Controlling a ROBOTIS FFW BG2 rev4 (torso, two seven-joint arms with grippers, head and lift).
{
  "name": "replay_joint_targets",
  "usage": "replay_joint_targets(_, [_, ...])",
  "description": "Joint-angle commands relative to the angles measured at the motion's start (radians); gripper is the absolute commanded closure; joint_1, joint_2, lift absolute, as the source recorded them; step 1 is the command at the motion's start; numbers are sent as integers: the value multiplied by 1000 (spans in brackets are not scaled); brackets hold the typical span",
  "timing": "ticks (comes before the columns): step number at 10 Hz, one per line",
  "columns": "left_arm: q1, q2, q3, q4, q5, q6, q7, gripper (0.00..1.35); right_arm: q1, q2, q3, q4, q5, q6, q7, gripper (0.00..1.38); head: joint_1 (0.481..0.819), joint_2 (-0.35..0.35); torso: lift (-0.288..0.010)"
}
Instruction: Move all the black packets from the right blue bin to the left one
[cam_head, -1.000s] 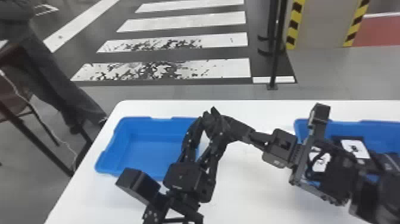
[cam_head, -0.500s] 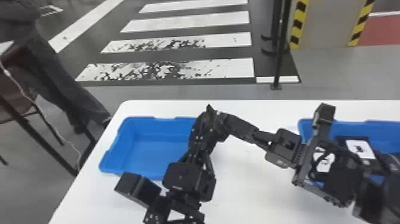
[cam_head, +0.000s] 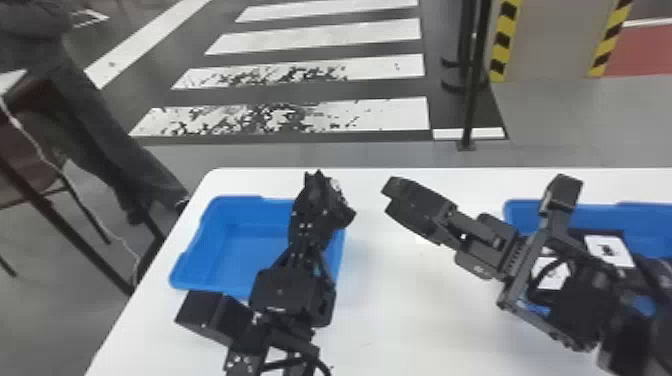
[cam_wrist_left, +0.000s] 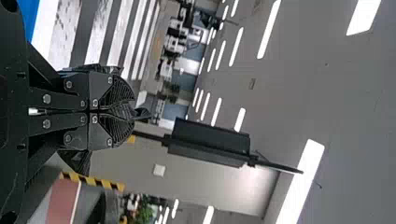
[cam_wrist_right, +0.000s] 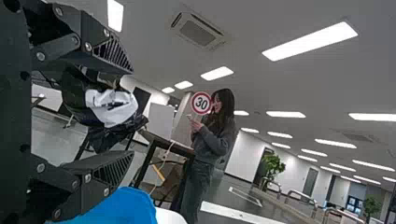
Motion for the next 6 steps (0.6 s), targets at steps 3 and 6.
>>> replay_joint_targets(3, [-144,-59,253,268,-358,10,21,1210,54,-2,-87,-67,128,-10,8,111,695,271,-140])
replay_joint_targets(6, [-201,-51,310,325,-316,150,16,291,78,-9,-139,-152,357,-30,8,116,695,305,-140])
